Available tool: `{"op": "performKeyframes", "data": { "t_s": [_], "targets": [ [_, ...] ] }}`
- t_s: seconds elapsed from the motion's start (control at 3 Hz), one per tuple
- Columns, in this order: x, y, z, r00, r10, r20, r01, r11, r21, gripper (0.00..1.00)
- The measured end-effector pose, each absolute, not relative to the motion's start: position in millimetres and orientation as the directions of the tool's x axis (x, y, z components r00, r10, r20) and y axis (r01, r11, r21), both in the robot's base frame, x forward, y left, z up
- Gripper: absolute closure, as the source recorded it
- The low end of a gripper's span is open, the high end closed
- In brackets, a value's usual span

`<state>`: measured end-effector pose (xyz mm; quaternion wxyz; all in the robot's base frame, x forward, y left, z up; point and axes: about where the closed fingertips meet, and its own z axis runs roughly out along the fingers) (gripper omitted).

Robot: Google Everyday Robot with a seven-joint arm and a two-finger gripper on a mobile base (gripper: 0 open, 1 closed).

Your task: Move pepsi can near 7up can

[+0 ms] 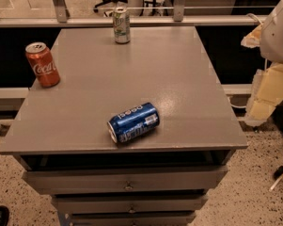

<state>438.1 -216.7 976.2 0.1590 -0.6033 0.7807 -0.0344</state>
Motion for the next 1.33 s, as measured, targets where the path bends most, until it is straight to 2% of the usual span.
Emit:
{"op": "performKeyframes", "data": {
  "t_s": [0.33,0.67,1.0,1.33],
  "targets": [
    [440,-215,976,-0.214,-0.952,-0.218,-0.932,0.266,-0.248,0.00],
    [453,-201,973,-0.147,-0.941,-0.304,-0.936,0.232,-0.266,0.00],
    [471,-146,945,-0.016,-0.898,-0.441,-0.963,0.132,-0.234,0.00],
    [472,-108,921,0.047,-0.862,-0.504,-0.980,0.058,-0.190,0.00]
  ]
}}
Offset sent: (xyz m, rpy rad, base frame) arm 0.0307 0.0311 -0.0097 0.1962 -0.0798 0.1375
